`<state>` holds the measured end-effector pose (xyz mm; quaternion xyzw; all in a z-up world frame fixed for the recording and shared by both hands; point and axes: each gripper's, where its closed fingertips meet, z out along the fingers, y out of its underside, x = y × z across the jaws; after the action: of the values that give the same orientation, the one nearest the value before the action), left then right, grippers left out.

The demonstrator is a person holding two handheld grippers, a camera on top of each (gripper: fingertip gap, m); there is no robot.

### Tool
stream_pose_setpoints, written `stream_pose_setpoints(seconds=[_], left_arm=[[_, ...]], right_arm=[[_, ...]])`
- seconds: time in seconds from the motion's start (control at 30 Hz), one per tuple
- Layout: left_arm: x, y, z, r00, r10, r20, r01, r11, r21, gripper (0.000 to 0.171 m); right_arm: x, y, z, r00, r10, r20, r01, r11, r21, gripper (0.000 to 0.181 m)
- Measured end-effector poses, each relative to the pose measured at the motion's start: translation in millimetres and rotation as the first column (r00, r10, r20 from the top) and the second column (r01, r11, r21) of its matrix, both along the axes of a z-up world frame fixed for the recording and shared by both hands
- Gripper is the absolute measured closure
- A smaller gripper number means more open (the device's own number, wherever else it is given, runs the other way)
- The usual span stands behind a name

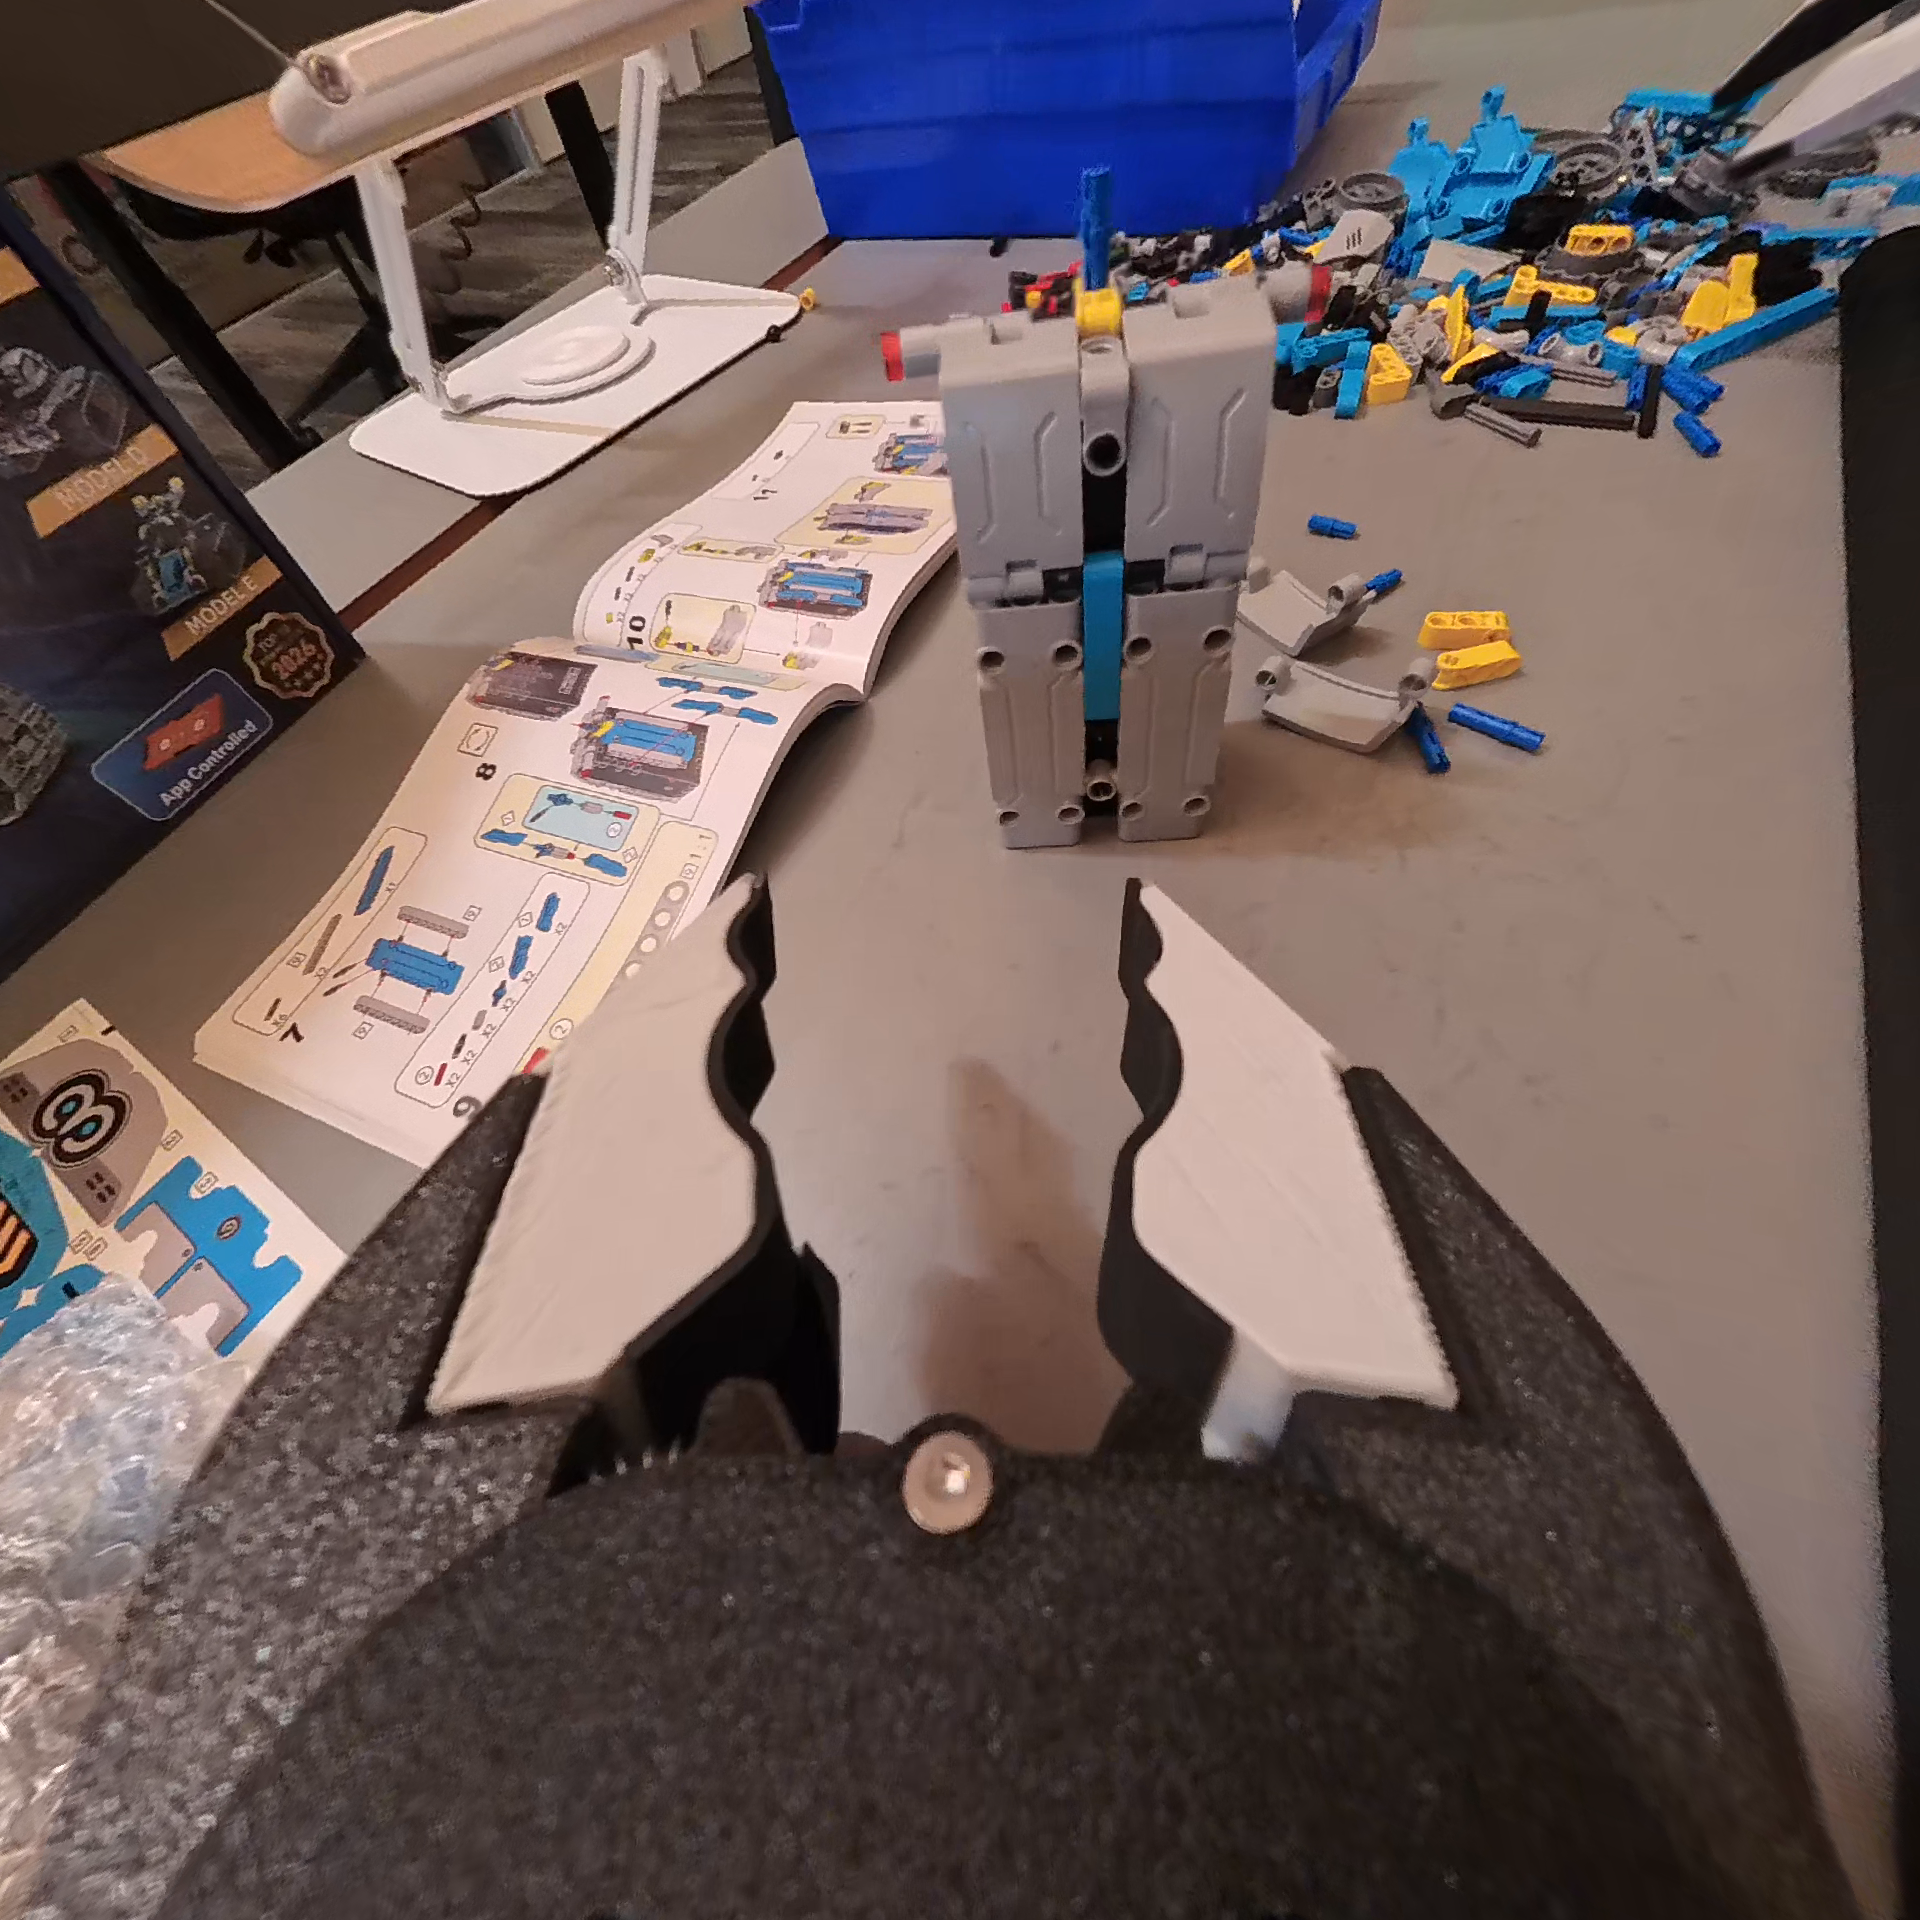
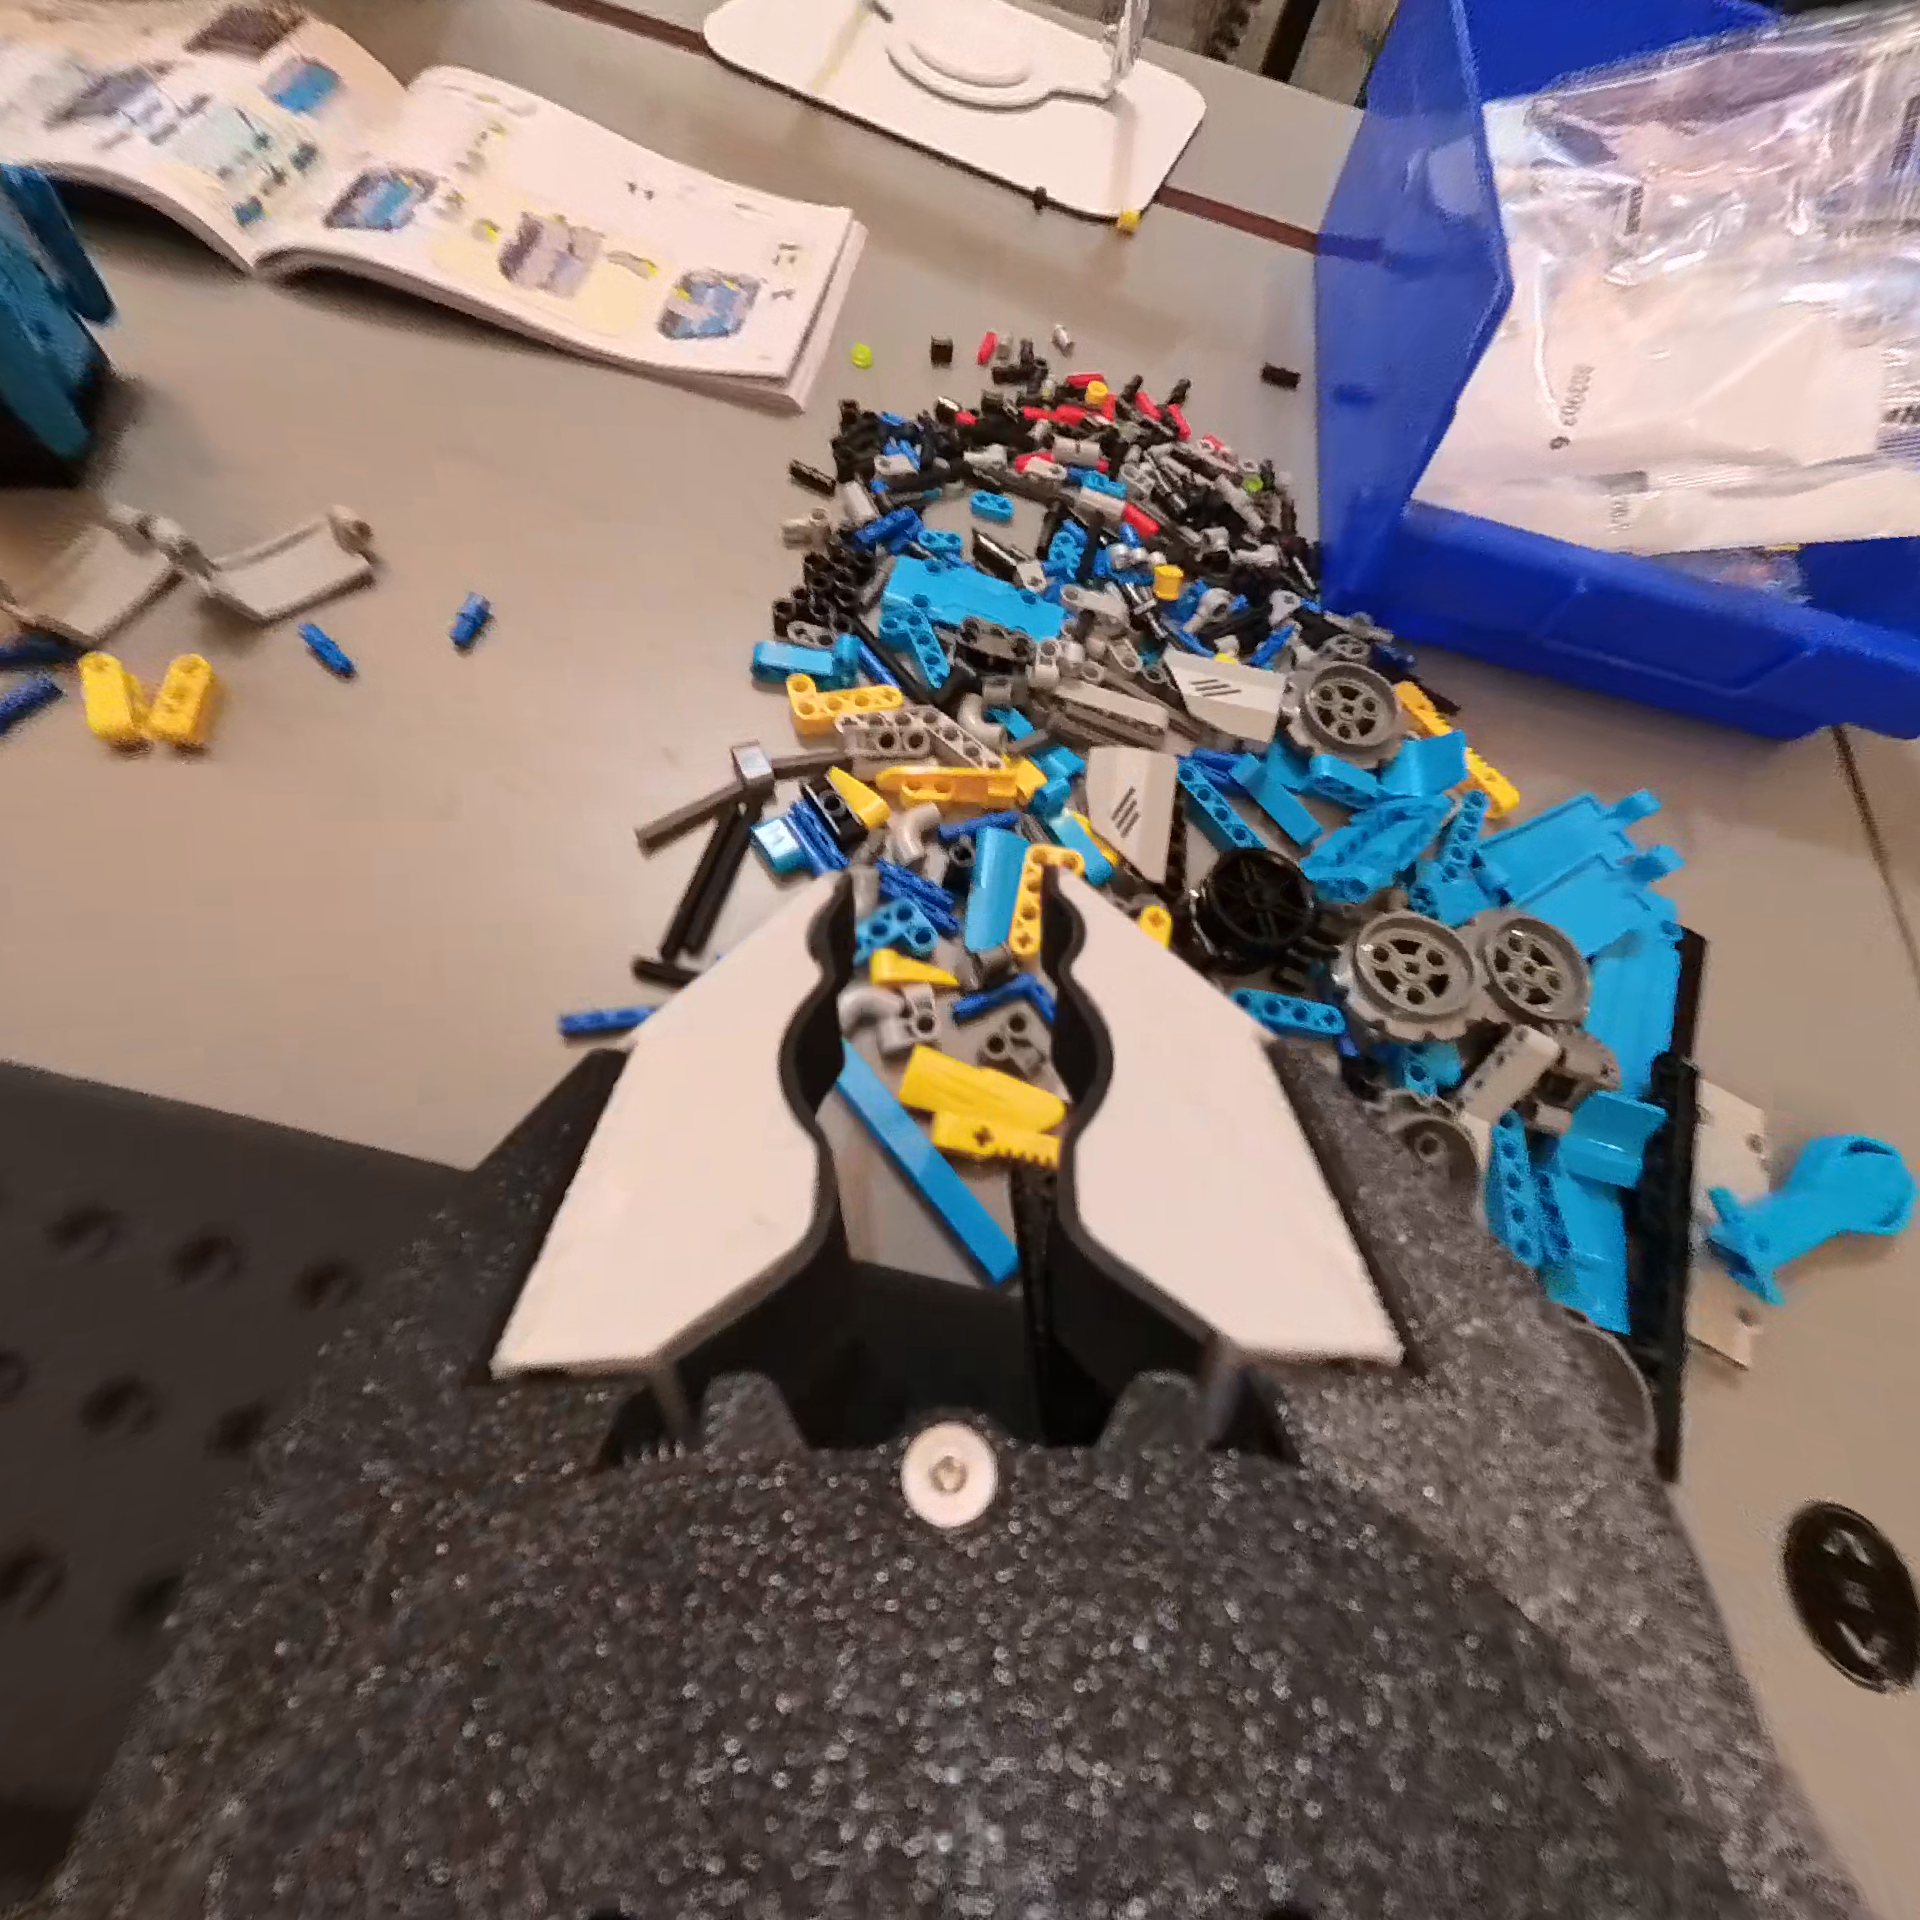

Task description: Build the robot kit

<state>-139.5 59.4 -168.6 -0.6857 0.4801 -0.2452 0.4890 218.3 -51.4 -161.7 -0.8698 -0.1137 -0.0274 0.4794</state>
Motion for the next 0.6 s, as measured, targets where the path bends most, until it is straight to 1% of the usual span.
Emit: stream_pose_setpoints(seconds=[0.13, 0.23, 0.3, 0.43, 0.53, 0.6], left_arm=[[-3.7, 6.0, 1.5, 0.999, 0.014, 0.029, -0.013, 0.999, -0.043, 0.106], [-5.2, 8.2, 2.5, 0.999, 0.013, 0.052, -0.009, 0.997, -0.080, 0.107], [-4.8, 6.6, 4.0, 0.998, -0.003, 0.068, 0.009, 0.996, -0.092, 0.108], [-2.4, 4.7, 5.6, 0.996, -0.035, 0.079, 0.042, 0.995, -0.089, 0.110], [-0.5, 7.0, 5.7, 0.995, -0.045, 0.091, 0.055, 0.992, -0.116, 0.111], [-0.6, 10.6, 3.4, 0.997, -0.026, 0.068, 0.034, 0.993, -0.116, 0.111]], right_arm=[[-18.3, 17.4, 8.2, 0.995, 0.004, -0.100, -0.003, 1.000, 0.006, 0.144], [-23.8, 30.2, 11.4, 0.996, -0.007, -0.094, 0.008, 1.000, 0.014, 0.145], [-26.0, 37.7, 16.8, 0.995, -0.015, -0.101, 0.021, 0.998, 0.058, 0.148], [-29.2, 43.5, 15.6, 0.985, -0.002, -0.172, 0.019, 0.995, 0.099, 0.150], [-29.9, 43.0, 27.7, 0.976, 0.043, -0.212, -0.002, 0.981, 0.191, 0.154], [-28.6, 41.7, 19.8, 0.979, 0.049, -0.199, -0.013, 0.984, 0.180, 0.154]])
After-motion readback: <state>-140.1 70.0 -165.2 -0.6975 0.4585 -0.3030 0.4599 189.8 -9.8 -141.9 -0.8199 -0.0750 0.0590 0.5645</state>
